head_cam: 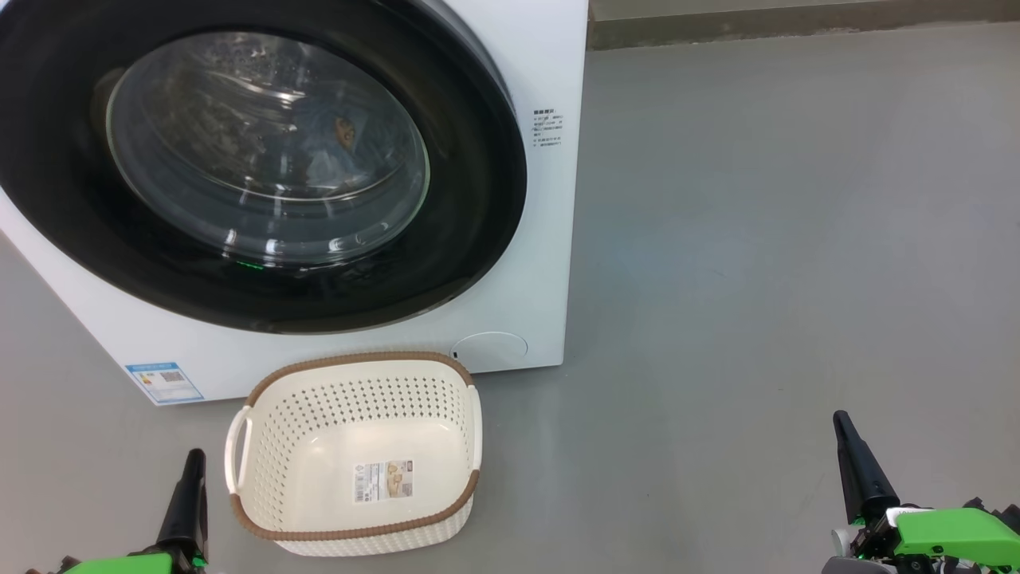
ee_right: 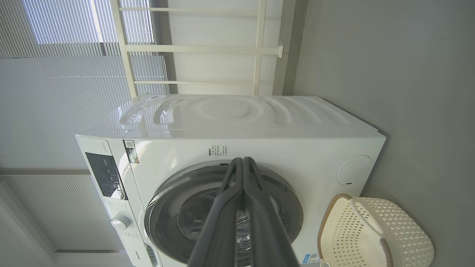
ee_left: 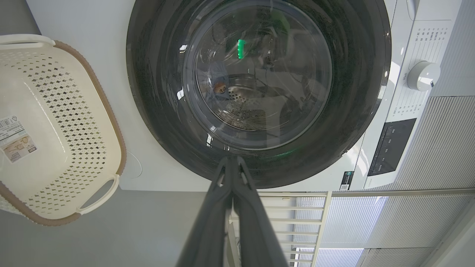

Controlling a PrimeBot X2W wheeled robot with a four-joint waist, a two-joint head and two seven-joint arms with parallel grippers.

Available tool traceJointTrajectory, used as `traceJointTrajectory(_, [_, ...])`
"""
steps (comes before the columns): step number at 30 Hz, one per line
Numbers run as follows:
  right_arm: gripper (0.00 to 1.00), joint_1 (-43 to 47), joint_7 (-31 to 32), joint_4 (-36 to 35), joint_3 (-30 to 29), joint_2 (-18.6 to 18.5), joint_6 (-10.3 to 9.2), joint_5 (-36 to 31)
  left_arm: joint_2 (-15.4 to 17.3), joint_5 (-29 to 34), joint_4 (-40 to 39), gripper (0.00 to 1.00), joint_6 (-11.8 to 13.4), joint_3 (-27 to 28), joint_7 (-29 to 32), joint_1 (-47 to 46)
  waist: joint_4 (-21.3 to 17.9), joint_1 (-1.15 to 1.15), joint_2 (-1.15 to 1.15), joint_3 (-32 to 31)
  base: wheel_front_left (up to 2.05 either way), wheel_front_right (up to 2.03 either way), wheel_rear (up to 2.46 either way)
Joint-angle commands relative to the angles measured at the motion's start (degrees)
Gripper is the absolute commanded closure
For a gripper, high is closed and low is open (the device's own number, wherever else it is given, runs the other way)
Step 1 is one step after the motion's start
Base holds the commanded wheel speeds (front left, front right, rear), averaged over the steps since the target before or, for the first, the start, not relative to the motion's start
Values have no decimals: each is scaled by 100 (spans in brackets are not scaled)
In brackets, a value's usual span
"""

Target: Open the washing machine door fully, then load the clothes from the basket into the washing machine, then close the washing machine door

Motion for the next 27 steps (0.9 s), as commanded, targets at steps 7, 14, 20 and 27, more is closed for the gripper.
traceJointTrajectory(7, [100,-226,47,-144,128,-47,-6,19,75,24,-103,100,-62,210,43,-234,0,0,0,0,0,0,0])
traceJointTrajectory(14, [100,-226,47,-144,128,-47,-6,19,70,30,-103,100,-62,217,48,-235,0,0,0,0,0,0,0])
traceJointTrajectory(20, [100,-226,47,-144,127,-47,-6,19,67,33,-103,100,-62,221,52,-235,0,0,0,0,0,0,0])
traceJointTrajectory(27, [100,-226,48,-144,127,-47,-6,18,63,38,-103,100,-62,227,56,-236,0,0,0,0,0,0,0])
